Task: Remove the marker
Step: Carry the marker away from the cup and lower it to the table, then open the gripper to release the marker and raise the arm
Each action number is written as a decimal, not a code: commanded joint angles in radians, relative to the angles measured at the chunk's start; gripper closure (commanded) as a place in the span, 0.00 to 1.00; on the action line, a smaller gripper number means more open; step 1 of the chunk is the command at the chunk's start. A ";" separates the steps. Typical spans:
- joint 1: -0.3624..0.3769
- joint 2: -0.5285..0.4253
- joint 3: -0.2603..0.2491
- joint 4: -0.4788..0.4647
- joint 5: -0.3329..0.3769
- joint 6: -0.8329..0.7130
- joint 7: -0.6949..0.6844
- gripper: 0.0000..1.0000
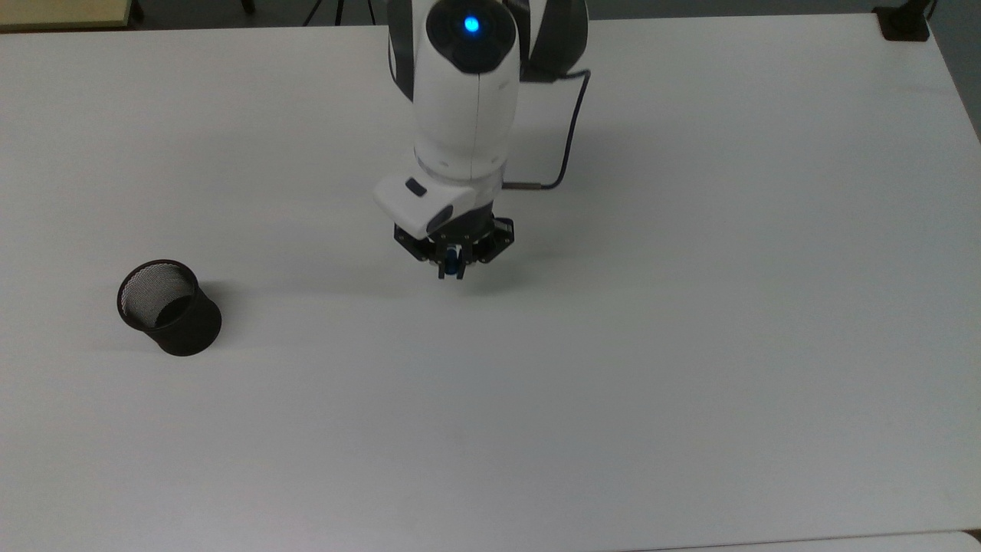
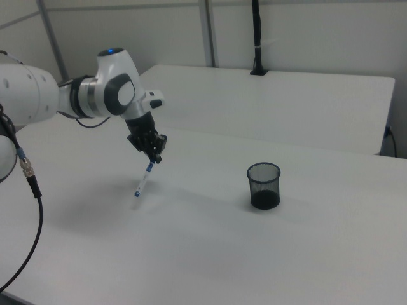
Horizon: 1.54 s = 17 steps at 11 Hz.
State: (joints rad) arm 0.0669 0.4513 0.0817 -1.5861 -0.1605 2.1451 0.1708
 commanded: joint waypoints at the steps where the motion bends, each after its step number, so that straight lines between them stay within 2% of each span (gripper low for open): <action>1: 0.001 0.032 -0.008 0.008 0.007 0.082 0.007 0.93; 2: -0.002 0.043 -0.008 0.008 0.004 0.102 0.006 0.88; 3: -0.003 0.043 -0.013 0.008 0.001 0.111 0.006 0.75; 4: -0.003 0.040 -0.014 0.008 0.002 0.108 0.007 0.33; 5: 0.002 0.033 -0.014 0.006 0.001 0.102 0.010 0.00; 7: 0.004 -0.020 -0.019 0.006 -0.007 0.078 0.036 0.00; 11: 0.004 -0.196 -0.033 0.005 0.002 -0.184 0.026 0.00; 15: -0.009 -0.327 -0.037 -0.005 0.012 -0.410 -0.008 0.00; 16: -0.024 -0.351 -0.037 -0.008 0.028 -0.439 -0.013 0.00; 17: -0.039 -0.394 -0.039 -0.032 0.080 -0.444 -0.013 0.00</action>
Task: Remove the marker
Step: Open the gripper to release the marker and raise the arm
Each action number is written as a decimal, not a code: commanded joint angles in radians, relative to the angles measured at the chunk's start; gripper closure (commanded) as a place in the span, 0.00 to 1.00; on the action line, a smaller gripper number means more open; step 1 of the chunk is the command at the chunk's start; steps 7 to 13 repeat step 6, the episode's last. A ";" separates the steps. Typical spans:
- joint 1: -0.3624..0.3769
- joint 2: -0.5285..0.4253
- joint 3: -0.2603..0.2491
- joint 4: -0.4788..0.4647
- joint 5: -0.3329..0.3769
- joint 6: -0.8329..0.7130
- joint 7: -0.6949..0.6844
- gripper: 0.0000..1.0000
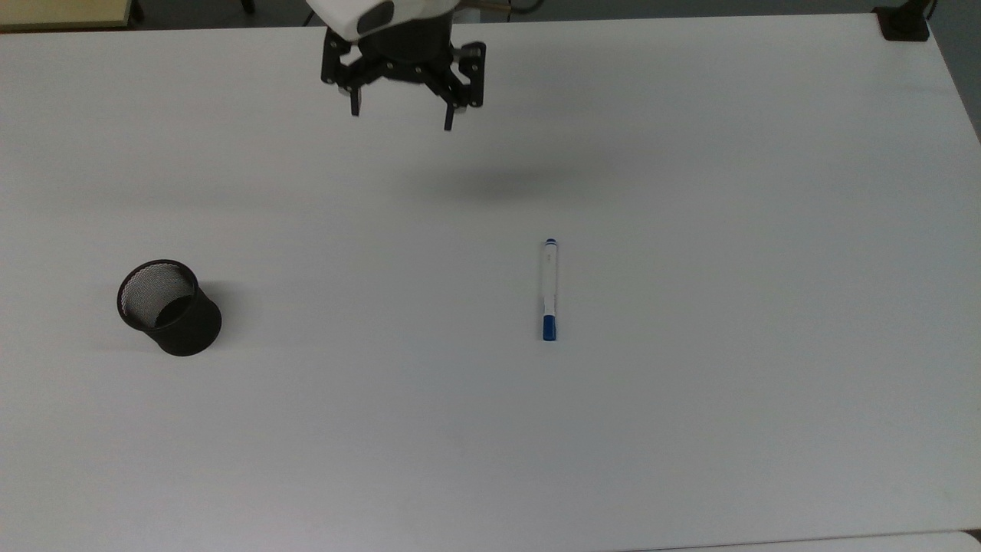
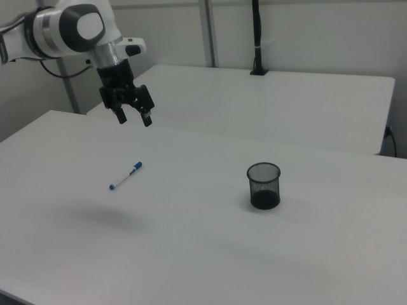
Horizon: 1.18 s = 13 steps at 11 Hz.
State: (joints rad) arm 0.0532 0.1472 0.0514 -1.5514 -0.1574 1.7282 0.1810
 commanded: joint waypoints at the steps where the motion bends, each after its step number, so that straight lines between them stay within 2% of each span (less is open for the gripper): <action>1: -0.029 -0.125 -0.030 -0.090 0.125 -0.033 -0.023 0.00; 3: -0.029 -0.144 -0.050 -0.098 0.157 -0.064 -0.014 0.00; 13: -0.032 -0.143 -0.050 -0.088 0.151 -0.079 -0.018 0.00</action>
